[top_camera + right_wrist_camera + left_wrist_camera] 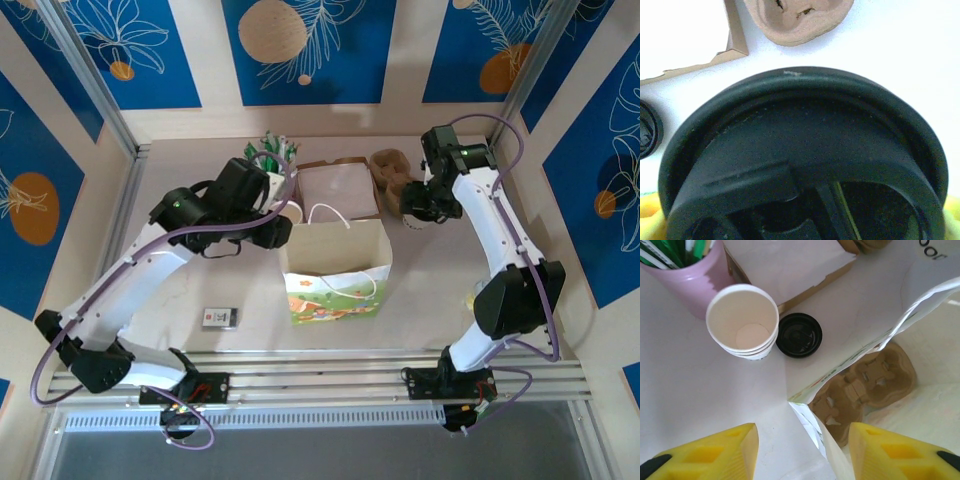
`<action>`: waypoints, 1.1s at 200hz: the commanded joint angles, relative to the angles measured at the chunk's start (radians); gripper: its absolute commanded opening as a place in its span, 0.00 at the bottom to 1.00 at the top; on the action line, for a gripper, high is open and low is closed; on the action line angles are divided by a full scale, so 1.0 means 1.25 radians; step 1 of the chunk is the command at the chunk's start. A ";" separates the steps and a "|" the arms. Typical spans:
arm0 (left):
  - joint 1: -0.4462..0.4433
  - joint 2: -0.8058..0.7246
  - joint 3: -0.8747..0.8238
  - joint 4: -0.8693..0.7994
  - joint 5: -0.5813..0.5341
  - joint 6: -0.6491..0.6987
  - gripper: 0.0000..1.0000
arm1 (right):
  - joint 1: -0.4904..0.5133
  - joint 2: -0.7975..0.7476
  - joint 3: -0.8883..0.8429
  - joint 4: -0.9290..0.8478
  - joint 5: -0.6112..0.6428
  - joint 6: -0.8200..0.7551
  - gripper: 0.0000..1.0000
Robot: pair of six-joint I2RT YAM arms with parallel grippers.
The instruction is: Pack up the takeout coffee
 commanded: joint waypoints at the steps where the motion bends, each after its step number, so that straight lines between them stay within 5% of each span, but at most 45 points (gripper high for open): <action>1: 0.021 -0.045 -0.005 0.022 -0.023 0.002 0.51 | 0.023 -0.047 0.052 -0.052 0.023 -0.011 0.81; 220: 0.135 -0.134 -0.138 0.120 -0.026 -0.019 0.56 | 0.244 -0.137 0.315 -0.264 0.095 0.016 0.81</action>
